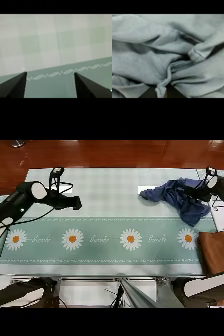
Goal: Fold the shirts.
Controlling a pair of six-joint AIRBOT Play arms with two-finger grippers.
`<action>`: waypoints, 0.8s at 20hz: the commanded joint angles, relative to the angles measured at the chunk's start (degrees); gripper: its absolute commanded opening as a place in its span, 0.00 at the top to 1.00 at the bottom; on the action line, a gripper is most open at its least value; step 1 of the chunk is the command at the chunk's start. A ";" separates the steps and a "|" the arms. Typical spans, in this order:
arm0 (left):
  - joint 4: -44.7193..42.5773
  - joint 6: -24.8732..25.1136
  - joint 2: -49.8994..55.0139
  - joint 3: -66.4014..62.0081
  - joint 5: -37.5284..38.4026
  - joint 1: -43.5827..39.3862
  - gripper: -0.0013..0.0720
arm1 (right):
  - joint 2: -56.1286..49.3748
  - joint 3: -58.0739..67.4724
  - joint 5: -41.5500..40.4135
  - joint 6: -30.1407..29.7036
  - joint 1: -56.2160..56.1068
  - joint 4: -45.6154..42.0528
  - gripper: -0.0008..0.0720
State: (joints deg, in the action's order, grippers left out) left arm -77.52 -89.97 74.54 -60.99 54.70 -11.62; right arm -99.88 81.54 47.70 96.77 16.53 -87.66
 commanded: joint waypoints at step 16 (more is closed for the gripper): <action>27.23 11.85 -47.63 30.51 10.73 11.96 0.02 | 53.72 13.99 0.61 -19.85 -11.02 25.46 0.96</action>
State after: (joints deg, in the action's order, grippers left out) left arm -54.22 -77.69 34.50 -34.76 67.72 0.19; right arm -52.88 95.37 48.07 79.20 8.01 -63.42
